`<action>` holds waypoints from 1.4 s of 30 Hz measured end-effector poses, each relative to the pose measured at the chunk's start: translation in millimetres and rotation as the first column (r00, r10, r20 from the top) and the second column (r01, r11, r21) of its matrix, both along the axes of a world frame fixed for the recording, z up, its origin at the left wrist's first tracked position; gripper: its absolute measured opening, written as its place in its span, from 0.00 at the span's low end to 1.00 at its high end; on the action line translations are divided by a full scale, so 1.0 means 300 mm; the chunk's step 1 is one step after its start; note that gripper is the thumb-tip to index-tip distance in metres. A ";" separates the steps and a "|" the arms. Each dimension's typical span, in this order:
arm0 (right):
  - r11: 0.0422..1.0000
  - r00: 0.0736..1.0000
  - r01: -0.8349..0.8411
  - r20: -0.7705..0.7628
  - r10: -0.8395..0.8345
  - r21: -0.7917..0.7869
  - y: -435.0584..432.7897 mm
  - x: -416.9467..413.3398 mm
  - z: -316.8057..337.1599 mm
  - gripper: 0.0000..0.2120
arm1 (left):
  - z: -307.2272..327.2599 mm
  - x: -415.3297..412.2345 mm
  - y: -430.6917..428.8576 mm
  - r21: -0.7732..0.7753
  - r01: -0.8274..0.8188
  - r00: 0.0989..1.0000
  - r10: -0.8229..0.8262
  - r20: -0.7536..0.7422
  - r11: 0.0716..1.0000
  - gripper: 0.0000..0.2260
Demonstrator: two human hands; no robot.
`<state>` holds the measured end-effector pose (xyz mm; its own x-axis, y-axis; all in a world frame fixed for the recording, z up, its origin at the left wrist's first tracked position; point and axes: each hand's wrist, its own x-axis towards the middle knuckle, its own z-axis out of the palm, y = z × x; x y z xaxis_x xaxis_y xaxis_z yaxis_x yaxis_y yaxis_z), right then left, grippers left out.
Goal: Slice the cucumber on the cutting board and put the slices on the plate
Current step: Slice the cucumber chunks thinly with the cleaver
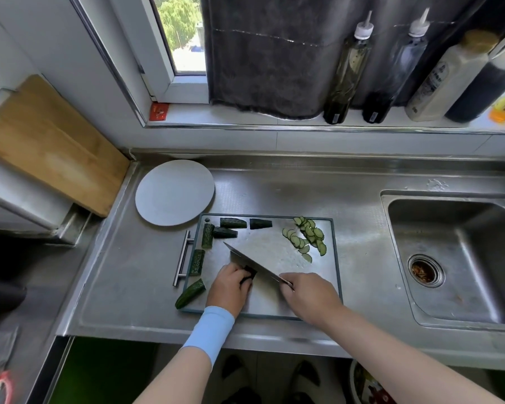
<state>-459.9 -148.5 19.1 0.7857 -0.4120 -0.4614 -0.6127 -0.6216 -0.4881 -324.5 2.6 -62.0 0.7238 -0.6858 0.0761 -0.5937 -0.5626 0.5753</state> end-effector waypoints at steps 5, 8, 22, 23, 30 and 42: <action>0.993 0.994 -0.096 -0.053 0.093 -0.070 0.017 0.024 -0.017 0.17 | -0.020 0.020 -0.005 -0.020 -0.001 1.000 0.001 -0.005 1.000 0.06; 0.990 0.993 -0.110 -0.060 0.105 -0.083 0.023 0.030 -0.025 0.19 | -0.019 0.034 -0.018 -0.026 0.041 0.999 -0.041 0.015 0.999 0.07; 0.987 0.996 -0.091 -0.008 0.091 -0.135 0.032 -0.006 -0.006 0.17 | -0.031 0.040 -0.006 -0.092 0.055 0.998 -0.052 0.031 0.994 0.07; 0.989 0.998 -0.069 -0.005 0.069 -0.127 0.026 0.000 -0.006 0.17 | -0.031 0.039 -0.005 -0.099 0.059 0.998 -0.056 0.026 0.993 0.06; 0.983 0.986 0.166 -0.002 -0.167 -0.073 -0.036 -0.024 -0.028 0.12 | -0.018 0.043 -0.009 -0.099 0.072 0.997 -0.073 -0.005 0.992 0.05; 0.941 0.981 0.192 0.021 -0.194 -0.280 -0.063 -0.105 0.001 0.18 | -0.015 0.031 -0.059 -0.119 0.094 0.996 -0.092 0.017 0.988 0.06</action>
